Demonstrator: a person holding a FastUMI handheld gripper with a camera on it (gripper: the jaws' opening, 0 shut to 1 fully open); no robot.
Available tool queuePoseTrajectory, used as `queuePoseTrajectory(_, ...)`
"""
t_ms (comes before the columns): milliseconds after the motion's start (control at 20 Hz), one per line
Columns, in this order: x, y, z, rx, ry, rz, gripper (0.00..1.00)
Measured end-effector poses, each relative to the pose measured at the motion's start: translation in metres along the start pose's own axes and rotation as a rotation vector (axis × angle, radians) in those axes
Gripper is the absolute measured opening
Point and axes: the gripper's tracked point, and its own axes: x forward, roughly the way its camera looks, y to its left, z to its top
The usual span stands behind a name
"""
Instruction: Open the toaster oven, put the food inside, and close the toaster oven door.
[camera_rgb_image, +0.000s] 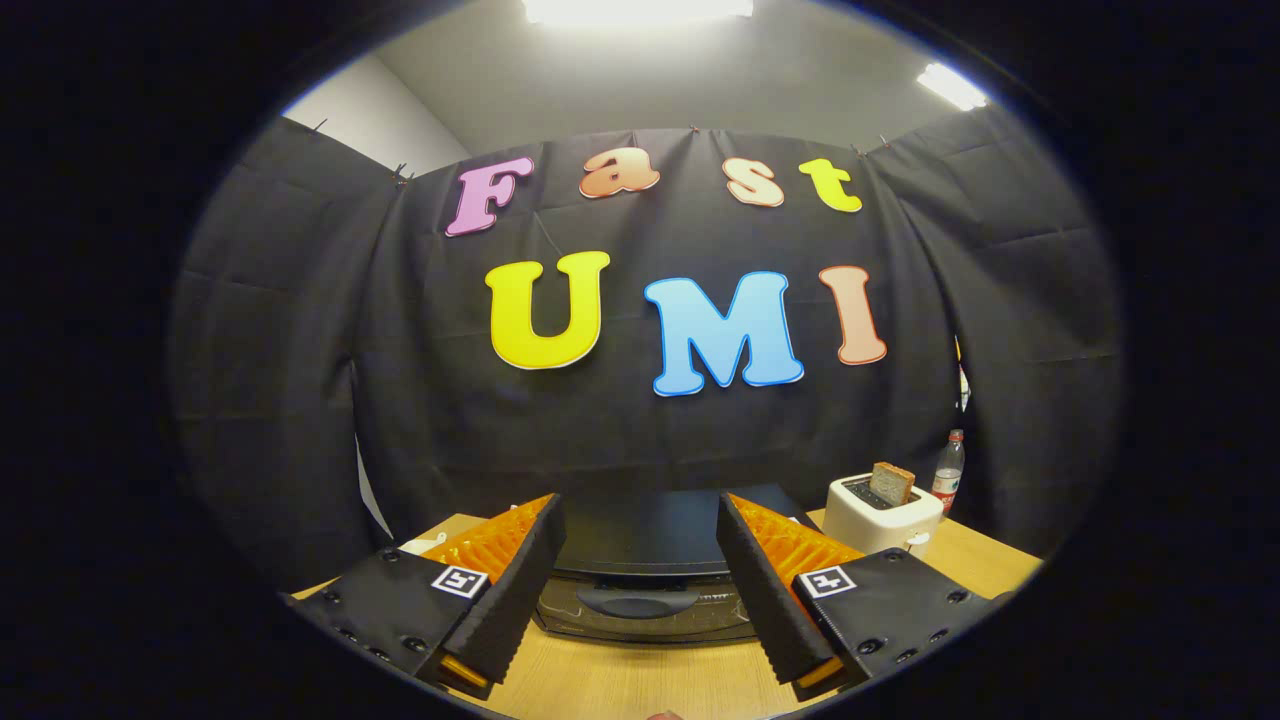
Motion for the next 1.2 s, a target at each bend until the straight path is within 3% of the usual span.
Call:
queuePoseTrajectory(400, 0.049, 0.005, -0.057, -0.018, 0.129, -0.009, 0.97)
queuePoseTrajectory(950, 0.078, -0.008, -0.121, -0.032, 0.284, -0.082, 0.97)
queuePoseTrajectory(1200, 0.077, -0.007, -0.121, -0.043, 0.247, -0.092, 0.98)
